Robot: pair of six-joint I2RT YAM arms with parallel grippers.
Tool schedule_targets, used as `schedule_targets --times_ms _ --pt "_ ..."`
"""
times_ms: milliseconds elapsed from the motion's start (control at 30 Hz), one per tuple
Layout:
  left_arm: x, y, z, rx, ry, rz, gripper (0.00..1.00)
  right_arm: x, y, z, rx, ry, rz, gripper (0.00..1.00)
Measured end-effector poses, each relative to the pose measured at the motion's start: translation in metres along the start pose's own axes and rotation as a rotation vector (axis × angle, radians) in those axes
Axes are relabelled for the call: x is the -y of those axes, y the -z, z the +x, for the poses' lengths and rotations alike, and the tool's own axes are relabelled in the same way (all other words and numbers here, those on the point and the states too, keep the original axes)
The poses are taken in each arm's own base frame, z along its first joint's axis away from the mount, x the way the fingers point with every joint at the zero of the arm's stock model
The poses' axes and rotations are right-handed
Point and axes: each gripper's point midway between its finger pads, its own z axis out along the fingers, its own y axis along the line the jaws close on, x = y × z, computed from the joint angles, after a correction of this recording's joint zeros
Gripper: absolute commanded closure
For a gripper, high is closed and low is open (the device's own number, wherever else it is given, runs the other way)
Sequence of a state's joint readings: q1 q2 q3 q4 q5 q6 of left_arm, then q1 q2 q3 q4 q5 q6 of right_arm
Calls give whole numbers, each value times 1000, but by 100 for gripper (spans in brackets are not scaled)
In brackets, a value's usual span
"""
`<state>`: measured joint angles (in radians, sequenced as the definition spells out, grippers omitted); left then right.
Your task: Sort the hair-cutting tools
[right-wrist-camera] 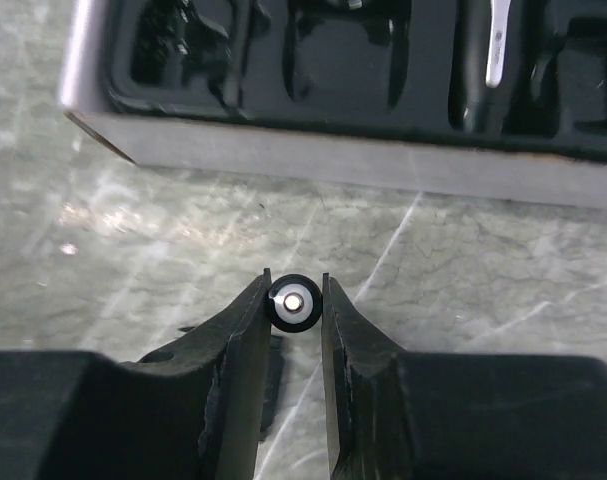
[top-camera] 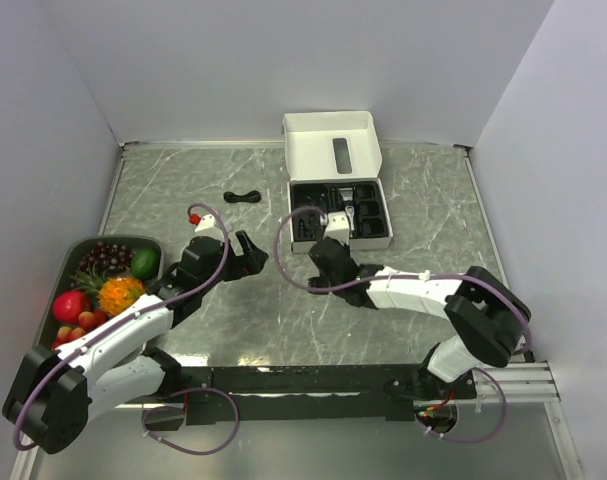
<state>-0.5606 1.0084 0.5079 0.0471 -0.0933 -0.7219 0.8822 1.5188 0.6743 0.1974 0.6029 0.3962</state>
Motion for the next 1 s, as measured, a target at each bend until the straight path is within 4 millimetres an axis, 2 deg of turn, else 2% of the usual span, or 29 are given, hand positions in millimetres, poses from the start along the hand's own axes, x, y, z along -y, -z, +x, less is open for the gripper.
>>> schedule_targets --times_ms 133,267,367,467,533,633,767,900,1000 --pt "-2 0 3 -11 -1 -8 1 -7 14 -50 -19 7 22 100" --pt "-3 1 5 -23 -1 -10 1 -6 27 -118 3 -43 9 100" --pt "-2 1 7 -34 2 -5 1 20 21 -154 -6 -96 11 100" --pt "-1 0 9 -44 2 -5 1 50 7 -172 -48 -114 46 100" --pt "-1 -1 9 -48 2 -6 1 59 -9 -183 -78 -109 53 100" --pt "-1 -2 9 -50 1 -6 1 50 -35 -184 -136 -83 14 100" --pt "1 -2 9 -53 1 -2 1 35 -68 -163 -252 -51 -55 100" --pt "3 -2 10 -62 1 8 1 38 -93 -147 -338 -51 -76 100" --pt "3 -2 11 -65 0 9 1 47 -105 -145 -365 -67 -79 100"
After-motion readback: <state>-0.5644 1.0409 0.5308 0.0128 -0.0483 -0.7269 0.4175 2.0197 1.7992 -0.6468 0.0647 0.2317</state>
